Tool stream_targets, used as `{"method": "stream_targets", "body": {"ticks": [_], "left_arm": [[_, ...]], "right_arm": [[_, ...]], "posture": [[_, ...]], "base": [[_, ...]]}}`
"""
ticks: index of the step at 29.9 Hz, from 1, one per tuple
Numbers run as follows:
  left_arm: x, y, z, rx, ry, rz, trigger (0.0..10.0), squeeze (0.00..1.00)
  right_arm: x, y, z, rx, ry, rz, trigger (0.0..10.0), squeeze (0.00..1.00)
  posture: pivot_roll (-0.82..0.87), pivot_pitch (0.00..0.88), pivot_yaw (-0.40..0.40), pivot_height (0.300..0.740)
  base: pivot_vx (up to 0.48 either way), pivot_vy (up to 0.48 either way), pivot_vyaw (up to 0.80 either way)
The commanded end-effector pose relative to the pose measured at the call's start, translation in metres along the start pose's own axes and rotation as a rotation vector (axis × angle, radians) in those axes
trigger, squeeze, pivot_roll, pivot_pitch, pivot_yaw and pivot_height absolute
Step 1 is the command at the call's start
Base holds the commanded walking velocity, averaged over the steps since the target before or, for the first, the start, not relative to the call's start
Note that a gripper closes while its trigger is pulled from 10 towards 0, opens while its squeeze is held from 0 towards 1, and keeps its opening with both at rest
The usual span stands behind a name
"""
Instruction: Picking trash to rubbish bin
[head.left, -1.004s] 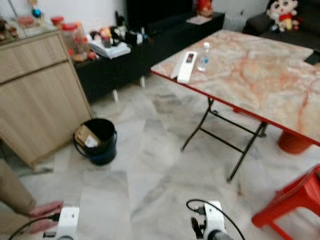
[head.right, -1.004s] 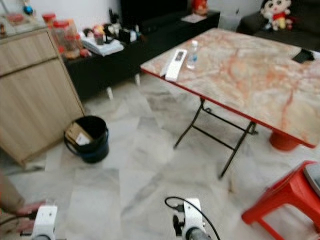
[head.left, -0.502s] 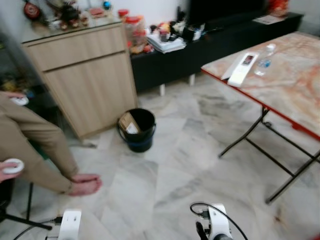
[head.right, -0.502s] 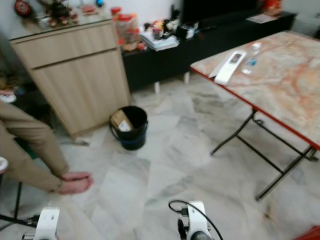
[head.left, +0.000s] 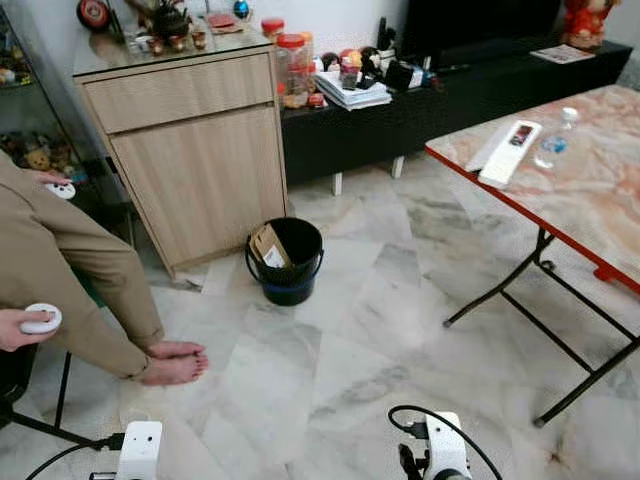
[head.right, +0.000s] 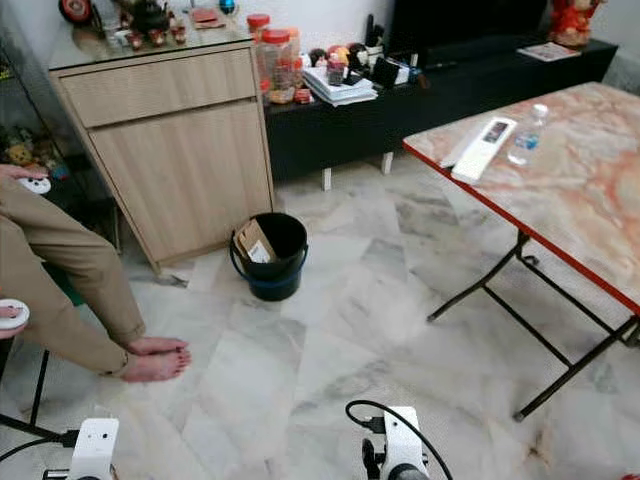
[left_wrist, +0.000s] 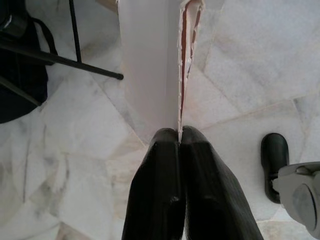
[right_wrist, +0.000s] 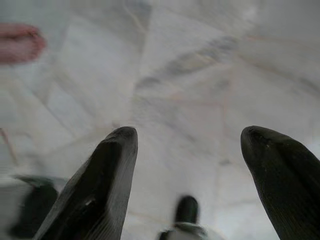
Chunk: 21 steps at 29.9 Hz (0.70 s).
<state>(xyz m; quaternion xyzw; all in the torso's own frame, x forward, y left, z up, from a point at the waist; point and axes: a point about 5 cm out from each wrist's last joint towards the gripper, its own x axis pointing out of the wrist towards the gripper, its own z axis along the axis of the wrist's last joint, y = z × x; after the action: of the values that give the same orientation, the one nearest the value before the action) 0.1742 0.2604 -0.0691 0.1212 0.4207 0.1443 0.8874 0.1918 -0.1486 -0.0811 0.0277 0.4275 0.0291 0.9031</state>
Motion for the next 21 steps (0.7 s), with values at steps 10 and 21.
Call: {"method": "stream_targets", "body": {"ticks": [10,21], "left_arm": [[0.005,-0.008,0.022,0.066,-0.047,-0.044,10.0,0.00],[0.009,-0.011,0.051,0.104,-0.110,-0.073,10.0,0.00]], "right_arm": [[-0.003,-0.013,-0.003,0.048,-0.009,-0.063,10.0,0.00],[-0.005,-0.021,-0.007,0.135,-0.017,-0.116,10.0,0.00]], "posture": [[-0.09,0.000,0.084,0.740],[-0.11,0.000,0.116,0.740]], "base": [[0.379,0.000,0.00],[0.380,0.000,-0.07]]}}
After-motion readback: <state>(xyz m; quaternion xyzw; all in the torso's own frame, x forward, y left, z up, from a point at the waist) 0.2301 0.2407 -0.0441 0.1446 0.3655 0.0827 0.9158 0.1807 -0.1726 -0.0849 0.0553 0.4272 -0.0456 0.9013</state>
